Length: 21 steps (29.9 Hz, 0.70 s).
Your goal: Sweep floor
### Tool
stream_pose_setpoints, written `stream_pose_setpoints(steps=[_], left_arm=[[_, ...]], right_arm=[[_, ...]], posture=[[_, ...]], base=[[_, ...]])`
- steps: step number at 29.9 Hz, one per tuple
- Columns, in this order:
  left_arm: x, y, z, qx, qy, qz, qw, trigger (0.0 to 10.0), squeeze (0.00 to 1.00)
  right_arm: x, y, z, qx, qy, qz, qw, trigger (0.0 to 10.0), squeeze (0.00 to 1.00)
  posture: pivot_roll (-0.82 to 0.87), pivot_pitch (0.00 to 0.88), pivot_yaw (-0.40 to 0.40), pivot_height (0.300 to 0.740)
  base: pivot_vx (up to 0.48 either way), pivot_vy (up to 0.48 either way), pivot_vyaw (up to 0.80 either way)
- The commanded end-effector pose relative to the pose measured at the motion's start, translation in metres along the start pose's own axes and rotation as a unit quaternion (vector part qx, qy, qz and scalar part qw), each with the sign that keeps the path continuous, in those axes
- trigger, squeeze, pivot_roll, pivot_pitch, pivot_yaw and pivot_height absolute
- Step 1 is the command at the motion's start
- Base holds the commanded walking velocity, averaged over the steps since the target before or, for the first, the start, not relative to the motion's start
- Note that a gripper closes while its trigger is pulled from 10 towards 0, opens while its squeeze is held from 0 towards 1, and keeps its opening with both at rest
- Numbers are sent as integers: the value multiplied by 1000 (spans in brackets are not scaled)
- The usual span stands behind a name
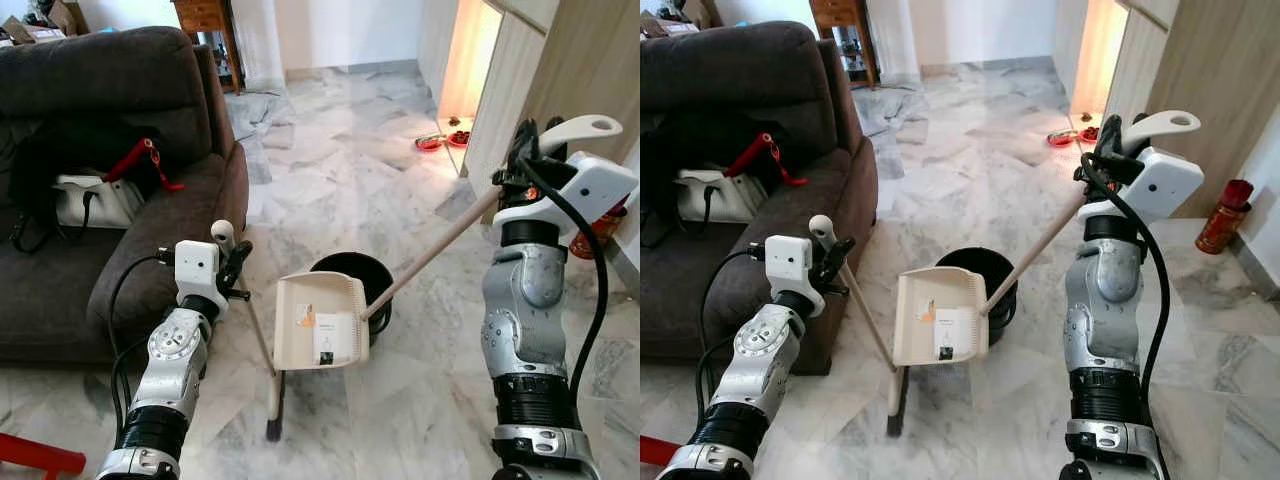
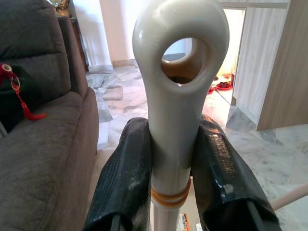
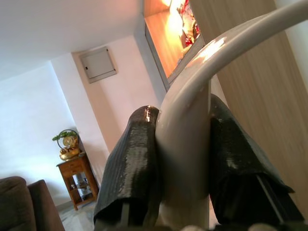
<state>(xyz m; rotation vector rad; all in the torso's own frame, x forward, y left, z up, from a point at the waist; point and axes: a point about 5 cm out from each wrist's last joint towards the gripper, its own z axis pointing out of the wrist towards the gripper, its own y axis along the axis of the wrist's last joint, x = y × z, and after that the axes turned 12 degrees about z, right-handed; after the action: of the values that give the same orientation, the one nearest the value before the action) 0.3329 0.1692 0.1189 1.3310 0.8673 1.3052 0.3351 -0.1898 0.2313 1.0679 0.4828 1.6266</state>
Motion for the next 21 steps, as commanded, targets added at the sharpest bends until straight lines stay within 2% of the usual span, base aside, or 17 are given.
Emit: stream_pose_setpoints(steps=[1, 5, 16, 21], left_arm=[[5, 14, 6, -33, 8, 11, 999, 10000, 0], [3, 12, 3, -31, 10, 9, 999, 10000, 0], [2, 10, 2, -26, 14, 10, 1000, 10000, 0], [3, 10, 3, -24, 15, 12, 1000, 10000, 0]], right_arm=[[12, 15, 7, -39, 20, 22, 999, 10000, 0], [13, 18, 11, -39, 25, 25, 999, 10000, 0], [17, 16, 11, -30, 33, 28, 999, 10000, 0], [17, 16, 10, -33, 35, 30, 998, 10000, 0]], posture=[[-58, 0, 84, 740], [-57, 0, 76, 740], [-53, 0, 63, 740], [-54, 0, 63, 740]], base=[[0, 0, 0], [0, 0, -244], [0, 0, -800], [0, 0, -188]])
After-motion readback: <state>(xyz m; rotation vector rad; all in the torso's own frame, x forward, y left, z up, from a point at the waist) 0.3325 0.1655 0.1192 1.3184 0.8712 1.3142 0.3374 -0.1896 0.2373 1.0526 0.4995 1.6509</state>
